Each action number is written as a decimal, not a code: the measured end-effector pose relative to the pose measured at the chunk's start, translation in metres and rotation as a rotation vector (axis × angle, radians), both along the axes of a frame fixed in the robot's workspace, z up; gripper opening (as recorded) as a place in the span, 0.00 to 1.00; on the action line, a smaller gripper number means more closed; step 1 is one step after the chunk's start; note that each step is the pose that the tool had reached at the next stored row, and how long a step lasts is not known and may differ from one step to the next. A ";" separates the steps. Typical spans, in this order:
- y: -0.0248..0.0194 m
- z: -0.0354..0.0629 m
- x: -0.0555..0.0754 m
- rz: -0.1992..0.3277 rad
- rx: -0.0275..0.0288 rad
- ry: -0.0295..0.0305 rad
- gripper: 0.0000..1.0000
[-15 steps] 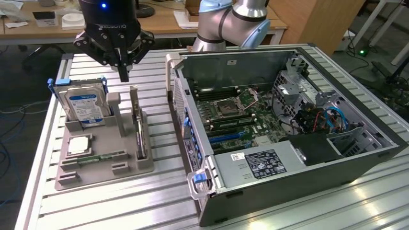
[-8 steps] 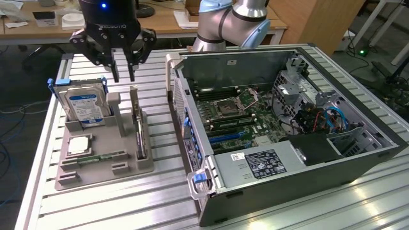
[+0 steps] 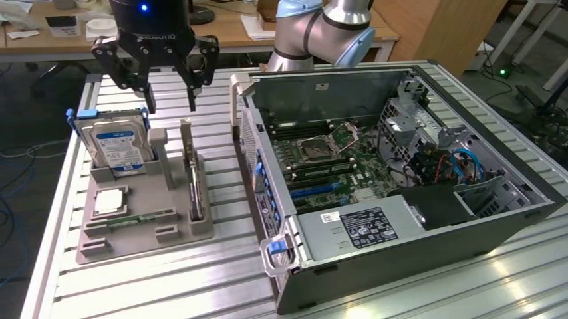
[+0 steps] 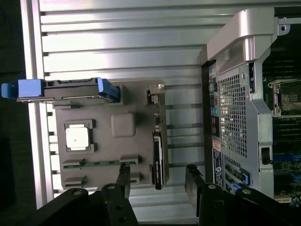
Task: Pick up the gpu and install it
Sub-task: 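Pick up the gpu and move the gpu toward the slot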
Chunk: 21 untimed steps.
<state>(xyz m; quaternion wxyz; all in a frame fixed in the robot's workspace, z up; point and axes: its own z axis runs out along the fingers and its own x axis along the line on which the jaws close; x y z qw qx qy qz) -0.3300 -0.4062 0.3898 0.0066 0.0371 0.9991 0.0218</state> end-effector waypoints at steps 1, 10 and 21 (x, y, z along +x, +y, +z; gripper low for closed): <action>0.0000 -0.0001 0.000 0.004 0.0000 0.0002 0.59; -0.0003 -0.0017 0.000 0.094 0.0001 0.0023 0.59; -0.0083 -0.0064 0.000 0.094 -0.0001 0.0024 0.59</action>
